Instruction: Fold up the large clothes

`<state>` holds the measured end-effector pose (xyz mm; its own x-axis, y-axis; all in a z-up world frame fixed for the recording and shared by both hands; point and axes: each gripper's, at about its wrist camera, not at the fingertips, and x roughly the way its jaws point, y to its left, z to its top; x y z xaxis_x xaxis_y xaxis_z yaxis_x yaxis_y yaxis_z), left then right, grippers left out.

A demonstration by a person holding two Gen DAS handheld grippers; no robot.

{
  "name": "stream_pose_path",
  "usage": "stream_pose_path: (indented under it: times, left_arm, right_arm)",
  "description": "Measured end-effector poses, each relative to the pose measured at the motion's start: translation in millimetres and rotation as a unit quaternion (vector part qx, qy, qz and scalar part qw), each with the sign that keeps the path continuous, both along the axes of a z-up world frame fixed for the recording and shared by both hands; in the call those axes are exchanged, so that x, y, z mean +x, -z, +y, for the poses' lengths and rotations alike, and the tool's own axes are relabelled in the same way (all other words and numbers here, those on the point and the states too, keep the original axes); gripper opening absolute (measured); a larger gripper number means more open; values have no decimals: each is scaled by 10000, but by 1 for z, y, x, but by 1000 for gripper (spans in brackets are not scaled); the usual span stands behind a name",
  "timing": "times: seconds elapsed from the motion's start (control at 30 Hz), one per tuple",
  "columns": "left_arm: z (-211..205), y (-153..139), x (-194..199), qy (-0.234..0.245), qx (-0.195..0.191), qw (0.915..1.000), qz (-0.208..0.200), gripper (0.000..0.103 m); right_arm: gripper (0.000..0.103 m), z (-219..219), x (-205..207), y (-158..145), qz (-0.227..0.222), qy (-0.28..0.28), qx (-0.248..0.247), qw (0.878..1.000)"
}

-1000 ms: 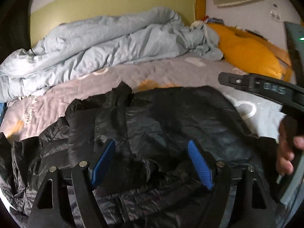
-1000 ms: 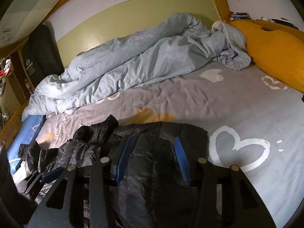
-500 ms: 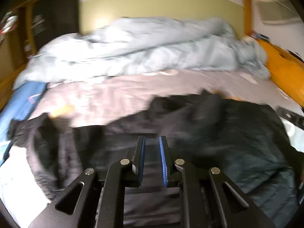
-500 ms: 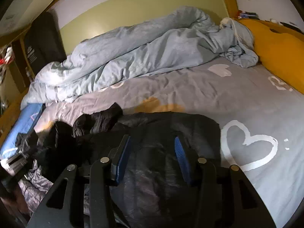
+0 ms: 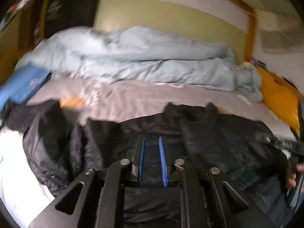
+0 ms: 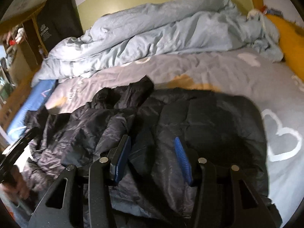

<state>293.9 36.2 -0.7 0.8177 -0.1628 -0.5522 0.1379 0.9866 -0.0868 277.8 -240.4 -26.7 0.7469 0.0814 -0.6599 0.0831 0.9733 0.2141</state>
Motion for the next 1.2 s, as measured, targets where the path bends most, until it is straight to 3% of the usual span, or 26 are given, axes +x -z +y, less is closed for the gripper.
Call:
stream_pose_path:
  times: [0.07,0.2,0.27,0.33,0.37,0.43,0.5,0.57,0.6,0.67,0.7,0.73,0.87,1.0,1.2]
  left_arm:
    - [-26,-4,-3,339,118,9994,2,16]
    - [-76,-6,0,1054,144,9939,280,18]
    - [-113,-1,4,1314,426,9892,483,27]
    - [-138,7,9,1540,510,9848,614,52]
    - [-154,13,14,1663,535,9819,734,59]
    - [-174,25,22,1710,719,9785,899,63]
    - [-185,41,39,1325,1116,9794,1039,63]
    - [-184,49,50,1021,1204,9801,1207,63]
    - [-179,49,54,924,1140,9815,1233,62]
    - [-169,43,55,815,1116,9837,1155,36]
    - [-165,40,54,798,1154,9835,1139,13]
    - [-157,33,52,741,1156,9848,1067,9]
    - [-120,-1,40,202,1278,9900,562,7]
    - [-64,-24,39,-512,1241,9902,383,6]
    - [16,-5,46,-1631,1364,9750,645,4]
  right_arm:
    - [48,-4,-5,-6,-168,154,-59,9997]
    - [48,-30,-13,-14,-375,383,305,9981]
    - [48,-39,-15,-13,-360,457,408,9975]
    - [48,-46,-15,-12,-343,570,448,9968]
    - [48,-48,-14,-11,-328,603,445,9966]
    - [48,-50,-13,-9,-298,613,452,9966]
    - [48,-51,-12,-7,-294,549,550,9965]
    - [47,-54,-12,-6,-308,422,751,9958]
    - [47,-56,-11,-4,-308,344,887,9950]
    - [45,-56,-6,0,-207,246,972,9947]
    - [42,-55,-4,4,-132,234,944,9952]
    - [37,-53,-1,8,-33,244,881,9958]
    - [25,-45,6,16,195,378,404,9983]
    - [15,-47,4,15,165,344,423,9984]
    - [11,-52,10,25,416,481,428,9971]
